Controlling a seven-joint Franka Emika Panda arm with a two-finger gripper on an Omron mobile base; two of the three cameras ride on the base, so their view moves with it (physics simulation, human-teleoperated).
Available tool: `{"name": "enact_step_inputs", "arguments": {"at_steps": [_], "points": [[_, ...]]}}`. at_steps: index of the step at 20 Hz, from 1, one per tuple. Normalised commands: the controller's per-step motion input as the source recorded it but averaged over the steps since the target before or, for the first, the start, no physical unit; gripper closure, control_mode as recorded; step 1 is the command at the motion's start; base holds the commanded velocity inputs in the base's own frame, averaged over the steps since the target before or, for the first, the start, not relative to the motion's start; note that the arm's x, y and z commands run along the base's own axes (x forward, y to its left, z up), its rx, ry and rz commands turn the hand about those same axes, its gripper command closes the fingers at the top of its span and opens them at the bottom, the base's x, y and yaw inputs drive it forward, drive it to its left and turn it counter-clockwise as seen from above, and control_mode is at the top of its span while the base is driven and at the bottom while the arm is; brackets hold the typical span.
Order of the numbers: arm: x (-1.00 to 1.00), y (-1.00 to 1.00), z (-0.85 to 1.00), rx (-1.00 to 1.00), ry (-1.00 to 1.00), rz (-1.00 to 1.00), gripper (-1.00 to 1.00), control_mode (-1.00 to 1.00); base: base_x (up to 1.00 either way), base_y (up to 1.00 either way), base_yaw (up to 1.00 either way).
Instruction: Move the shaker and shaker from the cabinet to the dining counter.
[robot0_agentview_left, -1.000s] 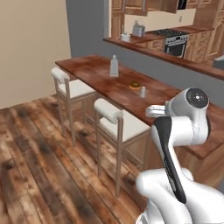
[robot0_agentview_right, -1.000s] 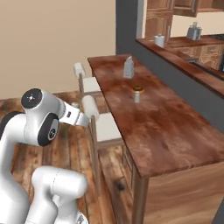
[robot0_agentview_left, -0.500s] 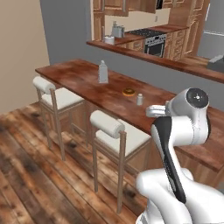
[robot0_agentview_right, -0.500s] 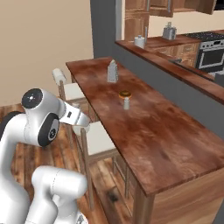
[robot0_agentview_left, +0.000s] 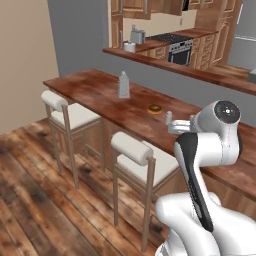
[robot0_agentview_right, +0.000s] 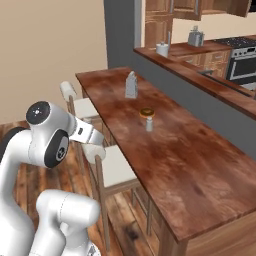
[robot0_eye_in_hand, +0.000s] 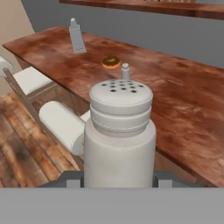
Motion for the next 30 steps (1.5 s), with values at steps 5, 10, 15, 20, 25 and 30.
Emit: {"name": "enact_step_inputs", "arguments": {"at_steps": [5, 10, 15, 20, 25, 30], "points": [[0.00, 0.00, 0.00, 0.00, 0.00, 0.00, 1.00, 1.00, 0.35, -0.01, 0.00], [0.00, 0.00, 0.00, 0.00, 0.00, 0.00, 1.00, 1.00, 0.36, -0.01, 0.00], [0.00, 0.00, 0.00, 0.00, 0.00, 0.00, 1.00, 1.00, 0.08, 0.00, 0.00], [0.00, 0.00, 0.00, 0.00, 0.00, 0.00, 1.00, 1.00, 0.00, 0.00, 0.00], [0.00, 0.00, 0.00, 0.00, 0.00, 0.00, 1.00, 1.00, 0.00, 0.00, 0.00], [0.00, 0.00, 0.00, 0.00, 0.00, 0.00, 1.00, 1.00, 0.00, 0.00, 0.00]]}}
